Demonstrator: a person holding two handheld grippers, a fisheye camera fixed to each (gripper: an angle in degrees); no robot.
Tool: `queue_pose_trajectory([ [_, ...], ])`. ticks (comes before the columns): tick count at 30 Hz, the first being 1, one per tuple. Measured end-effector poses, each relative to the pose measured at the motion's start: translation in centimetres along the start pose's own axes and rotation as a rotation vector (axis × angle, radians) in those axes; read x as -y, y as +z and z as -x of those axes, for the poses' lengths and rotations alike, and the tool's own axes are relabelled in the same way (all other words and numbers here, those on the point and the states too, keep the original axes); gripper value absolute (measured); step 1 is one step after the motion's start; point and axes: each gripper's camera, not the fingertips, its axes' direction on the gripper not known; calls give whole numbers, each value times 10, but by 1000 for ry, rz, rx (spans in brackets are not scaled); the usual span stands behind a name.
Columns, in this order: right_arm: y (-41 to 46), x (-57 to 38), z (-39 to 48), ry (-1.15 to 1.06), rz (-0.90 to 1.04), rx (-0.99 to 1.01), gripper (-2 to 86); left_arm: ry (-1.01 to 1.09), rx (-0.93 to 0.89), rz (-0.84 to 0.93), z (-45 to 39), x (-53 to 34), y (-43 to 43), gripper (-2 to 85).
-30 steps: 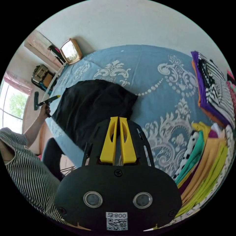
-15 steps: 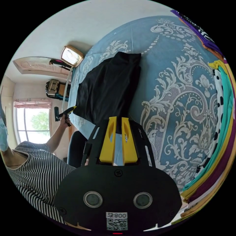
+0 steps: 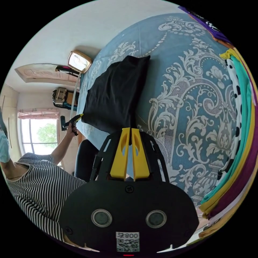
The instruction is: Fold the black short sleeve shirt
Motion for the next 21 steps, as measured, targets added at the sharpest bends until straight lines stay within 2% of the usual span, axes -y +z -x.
queue_pose_trajectory([
  [7,9,-29,38,-51,-114,-153,1,71,54,-74,-38,-38,10,6],
  [11,55,-29,68,-147,-16,-285,0,76,77,25,-51,-51,51,3],
  [13,101,-30,74,-195,97,-448,0,63,107,105,-52,-61,84,3],
  [14,111,-31,75,-204,113,-473,0,49,96,82,-52,-64,86,3],
  [16,126,-41,84,-244,69,-538,0,33,90,93,-60,-73,100,2],
  [21,141,-64,74,-223,-52,-506,1,21,95,92,-80,-94,131,2],
])
